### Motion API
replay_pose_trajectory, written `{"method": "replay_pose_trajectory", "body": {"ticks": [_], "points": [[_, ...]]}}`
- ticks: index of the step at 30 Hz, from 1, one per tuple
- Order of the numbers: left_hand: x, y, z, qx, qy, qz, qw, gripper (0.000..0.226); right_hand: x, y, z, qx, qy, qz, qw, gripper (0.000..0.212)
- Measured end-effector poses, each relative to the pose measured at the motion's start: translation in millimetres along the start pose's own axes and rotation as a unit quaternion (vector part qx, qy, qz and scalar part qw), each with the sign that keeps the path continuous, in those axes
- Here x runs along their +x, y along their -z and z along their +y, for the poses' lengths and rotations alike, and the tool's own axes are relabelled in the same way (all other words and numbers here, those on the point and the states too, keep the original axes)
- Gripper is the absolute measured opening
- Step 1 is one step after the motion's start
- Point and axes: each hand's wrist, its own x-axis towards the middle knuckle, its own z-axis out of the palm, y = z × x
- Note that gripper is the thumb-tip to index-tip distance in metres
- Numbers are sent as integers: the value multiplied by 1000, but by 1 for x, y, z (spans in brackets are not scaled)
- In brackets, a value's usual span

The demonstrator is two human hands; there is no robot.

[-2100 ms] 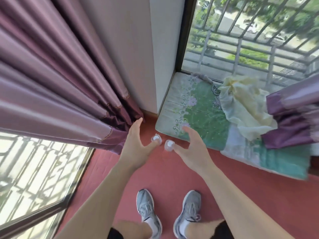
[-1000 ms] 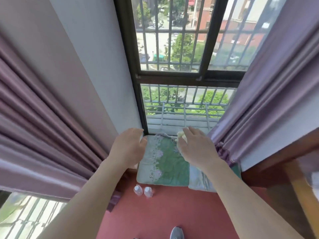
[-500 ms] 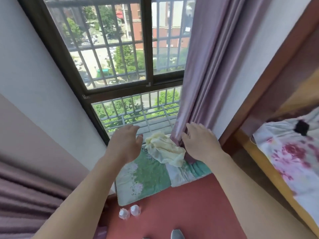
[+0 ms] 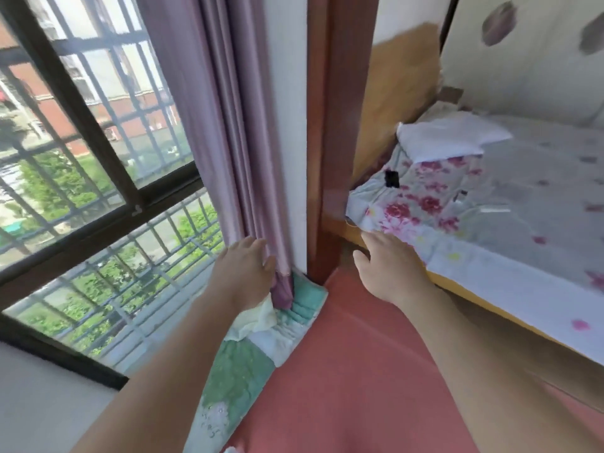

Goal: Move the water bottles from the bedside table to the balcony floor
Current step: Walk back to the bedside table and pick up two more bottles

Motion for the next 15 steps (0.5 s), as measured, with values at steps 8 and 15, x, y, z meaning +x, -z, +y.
{"method": "replay_pose_trajectory", "body": {"ticks": [8, 15], "points": [[29, -24, 169, -7, -157, -11, 988, 46, -74, 40, 146, -15, -139, 37, 990, 52], [41, -63, 307, -14, -253, -59, 966, 51, -140, 67, 262, -5, -241, 67, 968, 55]]}}
